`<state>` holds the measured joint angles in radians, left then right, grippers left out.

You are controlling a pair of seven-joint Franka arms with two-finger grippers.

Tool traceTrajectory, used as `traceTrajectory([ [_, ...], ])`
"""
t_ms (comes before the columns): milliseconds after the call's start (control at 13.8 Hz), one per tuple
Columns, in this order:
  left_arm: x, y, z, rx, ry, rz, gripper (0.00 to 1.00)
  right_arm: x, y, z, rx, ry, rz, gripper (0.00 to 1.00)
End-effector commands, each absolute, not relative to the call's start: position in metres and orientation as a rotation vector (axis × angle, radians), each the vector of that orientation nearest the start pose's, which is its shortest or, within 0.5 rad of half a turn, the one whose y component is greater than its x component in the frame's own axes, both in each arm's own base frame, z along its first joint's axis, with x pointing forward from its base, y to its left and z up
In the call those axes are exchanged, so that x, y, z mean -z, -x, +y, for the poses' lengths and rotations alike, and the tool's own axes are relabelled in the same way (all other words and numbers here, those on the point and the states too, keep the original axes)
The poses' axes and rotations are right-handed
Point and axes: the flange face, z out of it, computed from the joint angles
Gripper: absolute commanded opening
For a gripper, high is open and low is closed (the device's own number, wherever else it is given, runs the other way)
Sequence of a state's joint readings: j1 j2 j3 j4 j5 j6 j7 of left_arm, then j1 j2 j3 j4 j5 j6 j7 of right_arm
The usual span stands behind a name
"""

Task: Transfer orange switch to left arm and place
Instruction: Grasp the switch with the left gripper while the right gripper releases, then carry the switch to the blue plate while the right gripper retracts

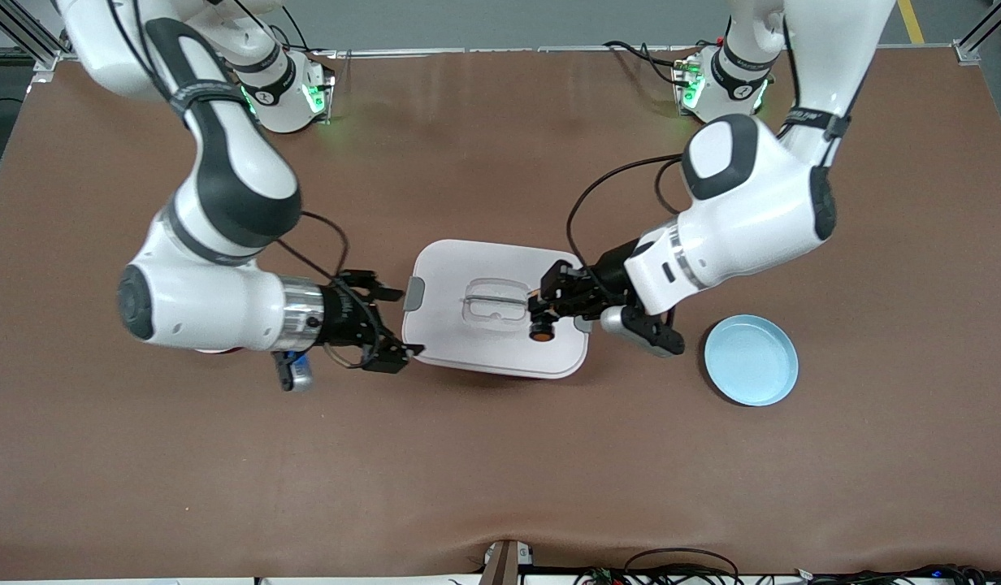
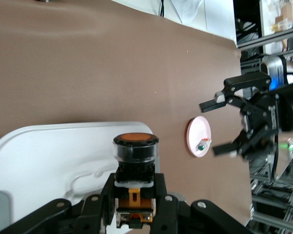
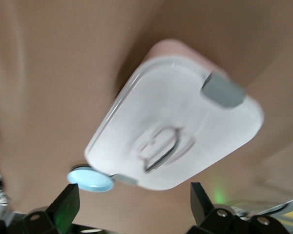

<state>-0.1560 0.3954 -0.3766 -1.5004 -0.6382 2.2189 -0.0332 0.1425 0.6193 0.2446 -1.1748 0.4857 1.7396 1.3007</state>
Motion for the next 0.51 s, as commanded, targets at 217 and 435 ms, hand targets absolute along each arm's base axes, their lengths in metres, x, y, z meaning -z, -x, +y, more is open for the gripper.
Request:
traceTrajectory([
  [217, -0.574, -0.591, -0.276, -0.063, -2.588, -0.309, 0.00, -0.467, -0.665, 0.157, -0.668, 2.664, 1.000, 1.00],
  [435, -0.595, -0.576, -0.254, 0.038, -2.757, -0.377, 0.00, -0.478, -0.662, 0.089, -0.645, 2.768, 0.771, 1.00],
])
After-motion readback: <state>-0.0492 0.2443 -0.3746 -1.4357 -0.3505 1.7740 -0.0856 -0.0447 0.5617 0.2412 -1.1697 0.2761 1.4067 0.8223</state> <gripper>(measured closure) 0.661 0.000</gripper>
